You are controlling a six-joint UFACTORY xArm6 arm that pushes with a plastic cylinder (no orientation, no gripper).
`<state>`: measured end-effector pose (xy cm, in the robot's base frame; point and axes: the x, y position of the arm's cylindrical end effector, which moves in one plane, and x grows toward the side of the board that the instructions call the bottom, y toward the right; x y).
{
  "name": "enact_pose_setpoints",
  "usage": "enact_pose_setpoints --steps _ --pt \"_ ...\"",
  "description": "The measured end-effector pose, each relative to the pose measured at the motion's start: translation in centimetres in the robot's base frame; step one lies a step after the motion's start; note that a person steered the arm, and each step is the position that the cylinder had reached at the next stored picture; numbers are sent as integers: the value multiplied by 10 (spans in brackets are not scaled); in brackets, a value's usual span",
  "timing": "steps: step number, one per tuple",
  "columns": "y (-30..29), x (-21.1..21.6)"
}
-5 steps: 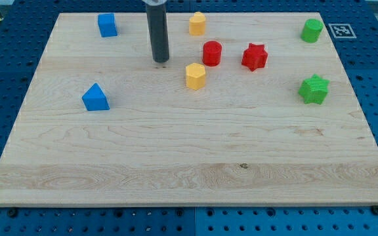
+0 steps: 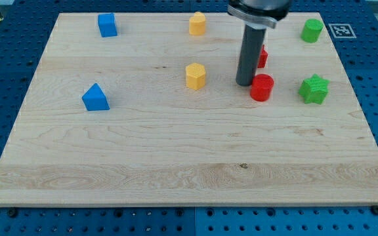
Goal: Place the red circle below the blue triangle
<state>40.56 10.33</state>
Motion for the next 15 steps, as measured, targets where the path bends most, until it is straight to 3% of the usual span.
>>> enact_pose_setpoints --steps 1,2,3,4,5,7,8,10,12,14,15 --pt "4 -22" --pt "34 -16" --pt "30 17" --pt "-39 50" --pt "-50 51" --pt "15 30" --pt "34 64" --pt "-96 106" --pt "-59 111" --pt "-187 135" --pt "-178 113"
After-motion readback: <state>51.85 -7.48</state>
